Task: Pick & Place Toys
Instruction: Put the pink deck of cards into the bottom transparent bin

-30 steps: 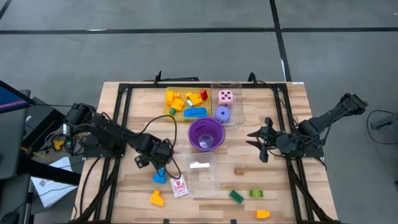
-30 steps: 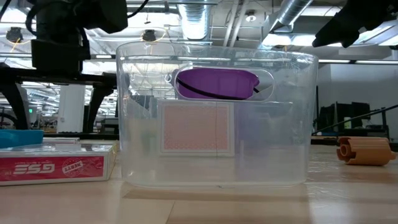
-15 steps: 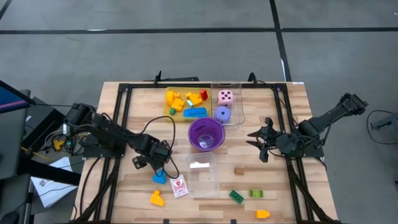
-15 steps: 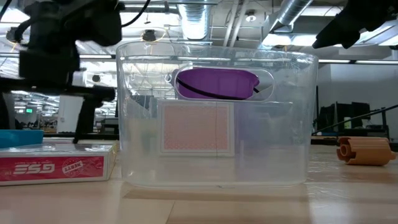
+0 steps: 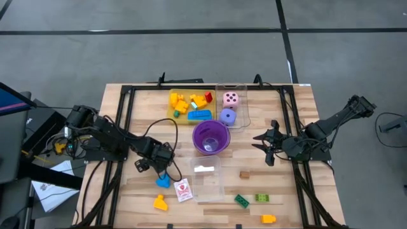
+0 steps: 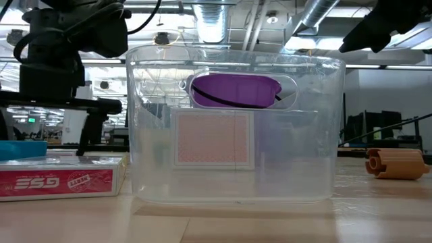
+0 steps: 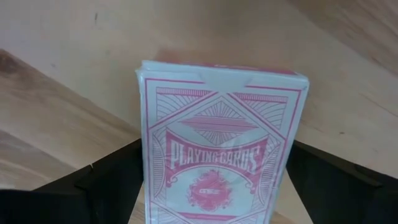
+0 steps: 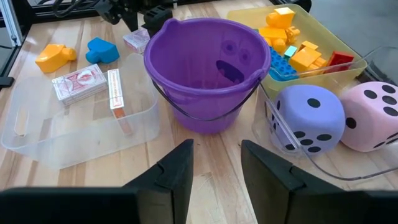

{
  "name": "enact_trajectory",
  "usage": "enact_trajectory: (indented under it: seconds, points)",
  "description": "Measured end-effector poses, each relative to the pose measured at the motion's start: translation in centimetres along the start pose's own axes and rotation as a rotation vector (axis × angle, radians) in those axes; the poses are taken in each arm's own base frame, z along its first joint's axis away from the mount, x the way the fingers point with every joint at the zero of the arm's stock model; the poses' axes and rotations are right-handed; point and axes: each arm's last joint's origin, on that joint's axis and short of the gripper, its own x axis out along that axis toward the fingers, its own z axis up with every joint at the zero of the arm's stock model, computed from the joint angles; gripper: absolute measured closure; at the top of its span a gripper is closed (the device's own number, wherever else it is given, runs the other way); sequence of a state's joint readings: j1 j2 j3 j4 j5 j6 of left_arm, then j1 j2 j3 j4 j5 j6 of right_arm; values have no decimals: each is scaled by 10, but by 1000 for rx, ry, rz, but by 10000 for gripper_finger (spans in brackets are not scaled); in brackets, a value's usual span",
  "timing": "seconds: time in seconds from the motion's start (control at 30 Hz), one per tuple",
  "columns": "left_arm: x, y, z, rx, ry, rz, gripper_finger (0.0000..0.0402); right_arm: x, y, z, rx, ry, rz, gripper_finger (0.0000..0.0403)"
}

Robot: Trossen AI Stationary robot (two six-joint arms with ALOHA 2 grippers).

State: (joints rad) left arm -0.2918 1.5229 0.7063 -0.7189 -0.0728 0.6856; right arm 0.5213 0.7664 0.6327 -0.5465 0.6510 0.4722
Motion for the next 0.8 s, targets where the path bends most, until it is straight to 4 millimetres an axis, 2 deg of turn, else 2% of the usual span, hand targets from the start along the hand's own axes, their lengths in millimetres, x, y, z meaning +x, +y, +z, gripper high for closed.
enact_trajectory:
  seconds: [0.3,0.57,0.7,0.8]
  points:
    - [0,0,-1,-39,2,0,42,0,0,0,0,0,0,275]
    - [0,0,-1,-64,11,3,99,0,0,0,0,0,0,275]
    - [0,-1,-2,-135,20,0,98,0,0,0,0,0,0,275]
    - [0,-1,-3,-197,30,1,83,0,0,0,0,0,0,275]
